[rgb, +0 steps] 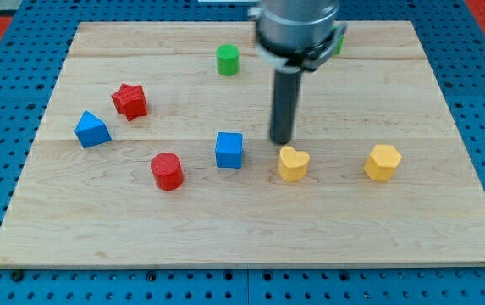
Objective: Move the blue cube slightly left and right
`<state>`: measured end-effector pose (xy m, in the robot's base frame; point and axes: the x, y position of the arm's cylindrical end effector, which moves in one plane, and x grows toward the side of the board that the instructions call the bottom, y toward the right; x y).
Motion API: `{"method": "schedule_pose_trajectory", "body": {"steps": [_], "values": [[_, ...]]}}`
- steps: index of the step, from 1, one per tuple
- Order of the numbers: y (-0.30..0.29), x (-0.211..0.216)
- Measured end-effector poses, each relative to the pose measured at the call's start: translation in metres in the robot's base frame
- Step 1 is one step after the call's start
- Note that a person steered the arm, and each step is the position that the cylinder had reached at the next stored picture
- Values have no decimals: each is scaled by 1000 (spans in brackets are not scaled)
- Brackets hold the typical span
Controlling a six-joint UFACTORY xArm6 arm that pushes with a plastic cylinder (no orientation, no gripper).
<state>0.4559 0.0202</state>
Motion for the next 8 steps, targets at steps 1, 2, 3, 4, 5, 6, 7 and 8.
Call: {"method": "schedule_pose_trajectory", "body": {"steps": [1, 2, 3, 4, 5, 6, 7, 8], "values": [[-72, -7], [-93, -18], [-93, -11], [-134, 10], [-148, 32], [-146, 44], [-97, 48], [-88, 55]]}}
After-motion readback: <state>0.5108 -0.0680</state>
